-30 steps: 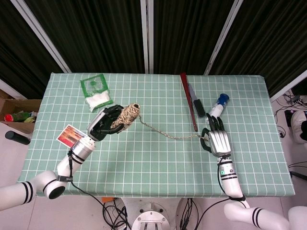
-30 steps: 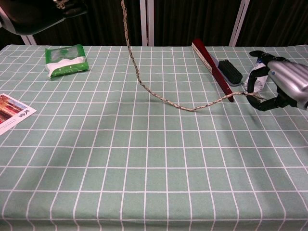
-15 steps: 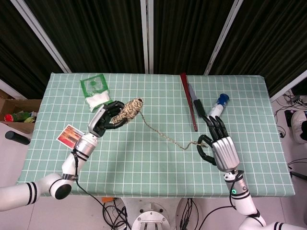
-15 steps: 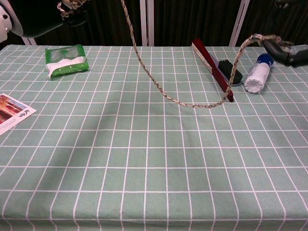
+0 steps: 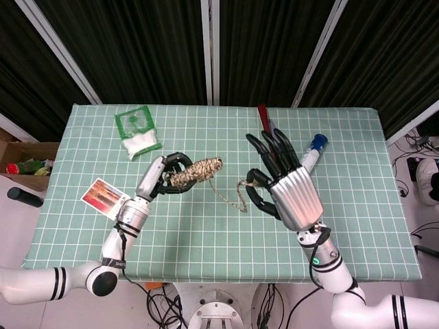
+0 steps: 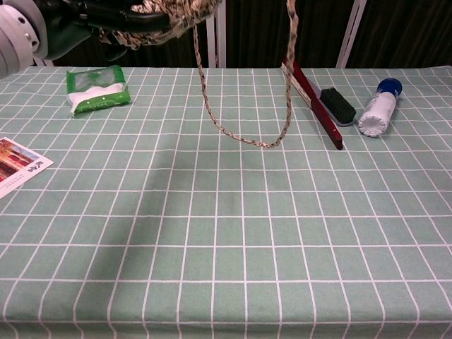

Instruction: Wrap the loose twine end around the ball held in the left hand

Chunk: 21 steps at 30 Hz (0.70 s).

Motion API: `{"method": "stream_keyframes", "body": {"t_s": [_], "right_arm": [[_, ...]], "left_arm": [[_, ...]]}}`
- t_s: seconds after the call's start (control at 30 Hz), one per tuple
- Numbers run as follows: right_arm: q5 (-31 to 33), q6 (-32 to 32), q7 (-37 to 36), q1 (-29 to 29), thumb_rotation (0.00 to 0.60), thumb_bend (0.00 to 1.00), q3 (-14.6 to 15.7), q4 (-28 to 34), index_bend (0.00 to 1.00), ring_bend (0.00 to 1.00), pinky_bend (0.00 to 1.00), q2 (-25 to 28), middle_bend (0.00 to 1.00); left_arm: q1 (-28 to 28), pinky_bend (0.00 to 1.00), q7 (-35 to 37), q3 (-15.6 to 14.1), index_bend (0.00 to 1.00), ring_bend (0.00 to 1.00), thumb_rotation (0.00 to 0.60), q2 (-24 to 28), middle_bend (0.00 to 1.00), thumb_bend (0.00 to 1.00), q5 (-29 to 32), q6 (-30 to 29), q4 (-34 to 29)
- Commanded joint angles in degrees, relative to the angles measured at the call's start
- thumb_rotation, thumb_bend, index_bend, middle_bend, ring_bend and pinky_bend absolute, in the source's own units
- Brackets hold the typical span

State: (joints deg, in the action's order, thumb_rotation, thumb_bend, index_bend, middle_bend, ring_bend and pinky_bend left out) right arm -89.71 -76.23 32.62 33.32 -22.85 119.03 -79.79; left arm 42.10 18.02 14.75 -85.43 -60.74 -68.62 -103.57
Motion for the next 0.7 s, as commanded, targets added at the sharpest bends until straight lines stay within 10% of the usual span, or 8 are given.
{"method": "stream_keyframes", "body": {"t_s": [0.03, 0.3, 0.7], "right_arm": [[12.5, 4.2, 7.1, 7.4, 0.600, 0.52, -7.8, 1.7, 1.00, 0.00, 0.00, -3.0, 0.10], [29.9, 6.9, 12.2, 18.1, 0.600, 0.54, -14.8, -2.7, 1.00, 0.00, 0.00, -6.2, 0.11], [36.7, 5.3, 8.5, 22.0, 0.600, 0.54, -13.1, -7.3, 1.00, 0.00, 0.00, -6.1, 0.11]], "left_arm": [[0.1, 0.81, -5.5, -1.9, 0.79, 0.68, 0.600, -2.7, 0.80, 0.44, -4.1, -2.3, -0.3], [-0.2, 0.81, 2.6, -5.2, 0.79, 0.68, 0.600, 0.1, 0.80, 0.44, -17.7, 1.3, -2.4], [1.8, 0.81, 37.1, -10.0, 0.79, 0.68, 0.600, 7.0, 0.81, 0.44, -35.3, 3.0, -2.1]]}}
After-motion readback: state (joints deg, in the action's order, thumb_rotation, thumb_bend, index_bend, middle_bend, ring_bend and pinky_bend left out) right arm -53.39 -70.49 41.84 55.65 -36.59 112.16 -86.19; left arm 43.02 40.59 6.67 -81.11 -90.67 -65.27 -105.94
